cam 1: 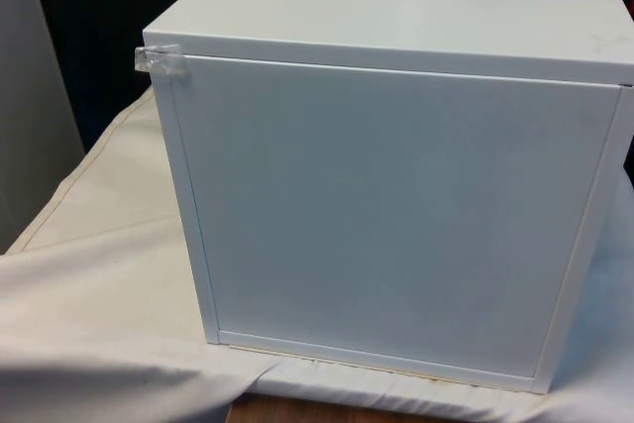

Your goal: Open the drawer, then close it.

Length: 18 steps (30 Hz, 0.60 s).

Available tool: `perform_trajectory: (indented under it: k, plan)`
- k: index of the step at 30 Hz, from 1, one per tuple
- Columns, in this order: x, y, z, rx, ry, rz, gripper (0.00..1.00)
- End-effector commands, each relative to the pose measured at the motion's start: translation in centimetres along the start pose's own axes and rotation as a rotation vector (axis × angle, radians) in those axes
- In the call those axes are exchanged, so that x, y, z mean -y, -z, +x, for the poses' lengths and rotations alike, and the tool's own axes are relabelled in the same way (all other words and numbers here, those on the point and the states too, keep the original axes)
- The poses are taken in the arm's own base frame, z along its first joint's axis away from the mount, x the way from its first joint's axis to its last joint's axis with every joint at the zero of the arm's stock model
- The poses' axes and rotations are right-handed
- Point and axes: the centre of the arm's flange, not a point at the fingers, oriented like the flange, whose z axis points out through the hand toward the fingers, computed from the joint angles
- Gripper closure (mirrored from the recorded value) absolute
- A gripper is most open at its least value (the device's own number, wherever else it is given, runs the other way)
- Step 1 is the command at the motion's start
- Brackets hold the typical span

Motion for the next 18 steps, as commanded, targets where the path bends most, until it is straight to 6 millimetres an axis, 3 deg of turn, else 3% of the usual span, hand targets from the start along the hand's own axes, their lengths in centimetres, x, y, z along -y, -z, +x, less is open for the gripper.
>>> perform_trajectory:
  k: [1, 18]
  plan:
    - [0.6, 0.0, 0.0, 0.018, 0.003, -0.013, 0.00]
    - [5.1, -2.0, 1.3, 0.046, 0.030, 0.025, 0.00]
